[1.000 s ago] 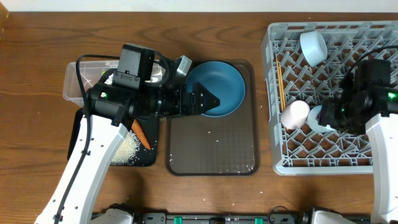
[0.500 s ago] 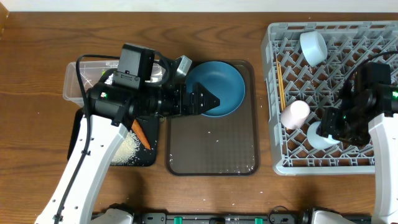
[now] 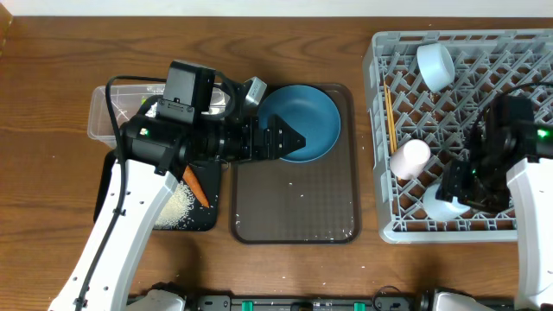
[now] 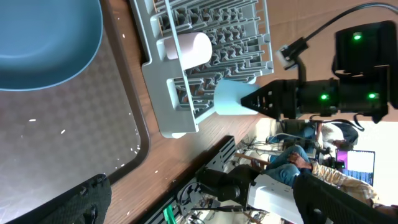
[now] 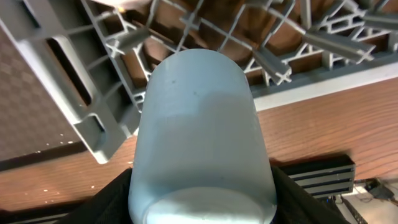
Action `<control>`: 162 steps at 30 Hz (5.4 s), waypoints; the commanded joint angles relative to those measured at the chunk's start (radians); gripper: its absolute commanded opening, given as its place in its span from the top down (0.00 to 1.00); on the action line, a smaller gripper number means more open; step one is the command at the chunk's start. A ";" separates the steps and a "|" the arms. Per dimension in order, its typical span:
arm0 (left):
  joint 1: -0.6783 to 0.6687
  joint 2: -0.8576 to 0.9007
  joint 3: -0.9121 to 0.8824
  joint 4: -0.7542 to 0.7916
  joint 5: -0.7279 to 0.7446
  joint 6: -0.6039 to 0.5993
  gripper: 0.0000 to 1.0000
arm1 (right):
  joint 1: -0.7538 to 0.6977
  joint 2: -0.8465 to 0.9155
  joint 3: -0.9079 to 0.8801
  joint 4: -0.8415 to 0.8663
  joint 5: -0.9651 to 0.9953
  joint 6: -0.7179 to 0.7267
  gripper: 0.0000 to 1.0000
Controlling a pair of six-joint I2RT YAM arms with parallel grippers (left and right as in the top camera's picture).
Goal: Sort waste into correct bins and load items into the dishwasher rack
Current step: 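Lower the light-blue cup upside down into the rack and release it, then move the left gripper to the blue plate rim and grasp it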
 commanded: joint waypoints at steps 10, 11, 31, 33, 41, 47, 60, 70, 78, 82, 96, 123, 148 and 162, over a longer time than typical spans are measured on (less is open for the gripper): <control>0.003 -0.003 -0.007 0.000 -0.009 0.017 0.05 | -0.006 -0.011 -0.039 0.012 0.070 0.060 0.63; 0.003 -0.003 -0.007 0.000 -0.009 0.017 0.05 | -0.006 -0.011 -0.045 0.013 0.084 0.075 0.63; 0.003 -0.003 -0.007 0.000 -0.009 0.017 0.05 | -0.006 -0.011 -0.117 0.098 0.078 0.100 0.19; 0.003 -0.003 -0.007 0.000 -0.009 0.017 0.05 | -0.006 -0.011 -0.117 0.097 0.078 0.100 0.12; 0.003 -0.003 -0.007 0.000 -0.009 0.017 0.05 | -0.006 -0.011 -0.115 0.097 0.076 0.100 0.08; 0.003 -0.003 -0.007 0.000 -0.009 0.016 0.05 | -0.006 -0.011 -0.021 0.055 0.076 0.079 0.01; 0.003 -0.003 -0.007 0.000 -0.009 0.017 0.05 | -0.006 -0.011 0.137 0.069 0.076 0.077 0.01; 0.003 -0.003 -0.007 0.000 -0.009 0.017 0.05 | -0.006 -0.011 0.137 0.069 0.076 0.077 0.01; 0.003 -0.003 -0.007 0.000 -0.009 0.016 0.05 | -0.006 -0.011 0.137 0.069 0.076 0.077 0.01; 0.003 -0.003 -0.007 -0.001 -0.008 0.016 0.05 | -0.006 -0.011 0.137 0.069 0.076 0.077 0.01; -0.003 0.000 -0.007 0.016 -0.481 -0.142 0.15 | -0.006 -0.011 0.137 0.069 0.076 0.077 0.01; -0.047 0.414 -0.007 0.218 -0.760 -0.281 0.50 | -0.006 -0.011 0.137 0.069 0.076 0.077 0.01; -0.078 0.614 -0.007 0.322 -0.761 -0.318 0.50 | -0.006 -0.011 0.137 0.069 0.076 0.077 0.01; -0.106 0.655 -0.006 0.325 -0.805 -0.318 0.81 | -0.006 -0.011 0.137 0.069 0.076 0.077 0.01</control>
